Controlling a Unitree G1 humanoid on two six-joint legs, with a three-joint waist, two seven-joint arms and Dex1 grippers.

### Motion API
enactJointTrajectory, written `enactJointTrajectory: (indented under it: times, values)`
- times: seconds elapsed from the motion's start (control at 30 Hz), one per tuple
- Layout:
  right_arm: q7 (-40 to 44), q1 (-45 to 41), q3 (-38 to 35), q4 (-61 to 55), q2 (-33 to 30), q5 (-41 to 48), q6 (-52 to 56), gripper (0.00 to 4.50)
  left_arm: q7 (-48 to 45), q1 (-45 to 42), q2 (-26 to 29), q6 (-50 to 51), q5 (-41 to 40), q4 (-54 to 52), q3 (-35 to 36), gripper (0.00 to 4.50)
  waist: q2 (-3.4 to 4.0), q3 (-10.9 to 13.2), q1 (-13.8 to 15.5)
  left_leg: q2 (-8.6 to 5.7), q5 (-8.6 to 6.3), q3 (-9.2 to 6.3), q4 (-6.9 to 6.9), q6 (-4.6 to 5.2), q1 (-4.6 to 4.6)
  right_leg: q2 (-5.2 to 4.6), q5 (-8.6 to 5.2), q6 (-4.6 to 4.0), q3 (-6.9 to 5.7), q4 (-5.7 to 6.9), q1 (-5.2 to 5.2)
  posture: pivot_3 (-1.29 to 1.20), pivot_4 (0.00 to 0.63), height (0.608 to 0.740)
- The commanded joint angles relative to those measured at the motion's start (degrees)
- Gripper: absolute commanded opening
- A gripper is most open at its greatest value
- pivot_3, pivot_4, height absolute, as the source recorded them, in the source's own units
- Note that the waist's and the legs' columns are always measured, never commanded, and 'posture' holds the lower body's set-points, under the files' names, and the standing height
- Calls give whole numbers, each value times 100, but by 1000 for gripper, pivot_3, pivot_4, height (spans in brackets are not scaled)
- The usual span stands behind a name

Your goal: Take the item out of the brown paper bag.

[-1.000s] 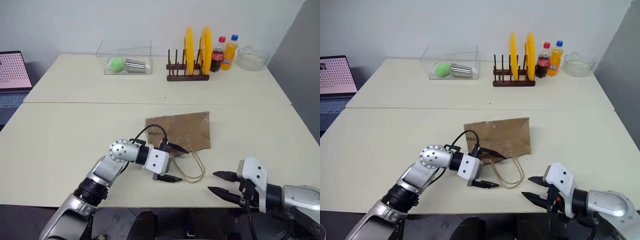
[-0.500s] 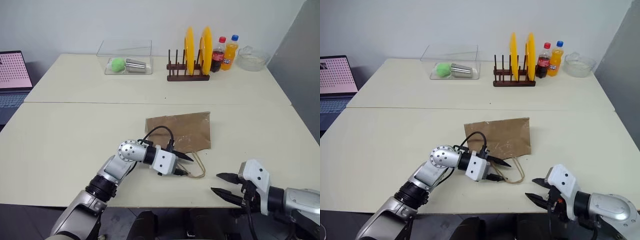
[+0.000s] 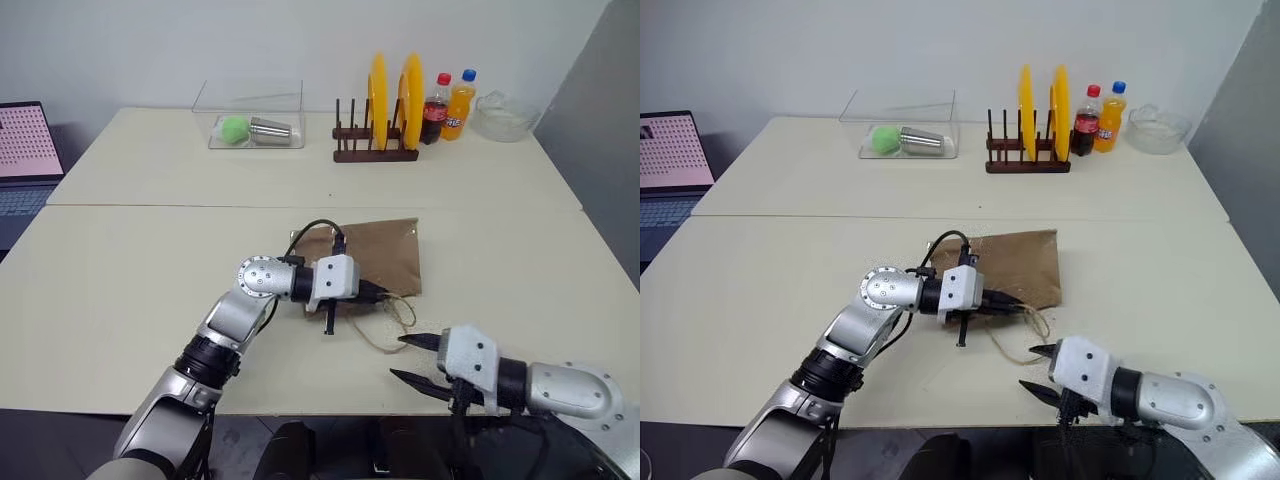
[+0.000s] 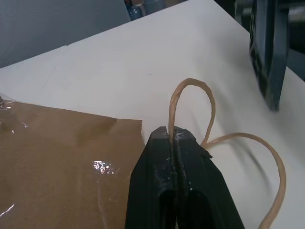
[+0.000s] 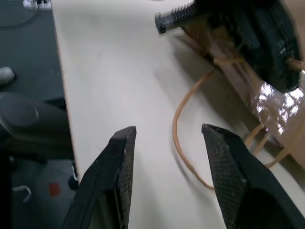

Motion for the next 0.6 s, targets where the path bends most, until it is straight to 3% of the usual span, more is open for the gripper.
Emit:
enactJointTrajectory:
  times: [0.03, 0.37, 0.47, 0.6]
  values:
    - [-12, -431, 272, 277, 136, -405, -382, 2304, 101, -107, -15, 123, -152, -350, 177, 12, 1, 0, -1, 0, 0, 0, 0, 0, 1, 0, 0, 0, 1, 0, 0, 0, 150, 740]
    - [10, -1295, 1228, 1545, 581, -1493, -832, 2304, 236, -204, 27, 462, -265, -541, 370, 12, 0, 0, 6, -2, 1, -2, 1, -1, 0, -2, 0, -1, 1, 2, 0, 0, 150, 740]
    - [-4, -1364, 1320, 1717, 726, -1691, -897, 1668, 278, -254, 35, 519, -276, -552, 432, 0, 1, 0, 4, -2, 1, -1, 2, -1, 2, -2, 0, -1, 3, 6, -1, 0, 150, 740]
    - [65, -1262, 1223, 1510, 824, -1657, -775, 308, 294, -298, 64, 513, -262, -522, 484, 0, 1, 0, 5, -2, 1, -2, 1, -1, 1, -2, 0, -1, 2, 5, -1, 0, 150, 740]
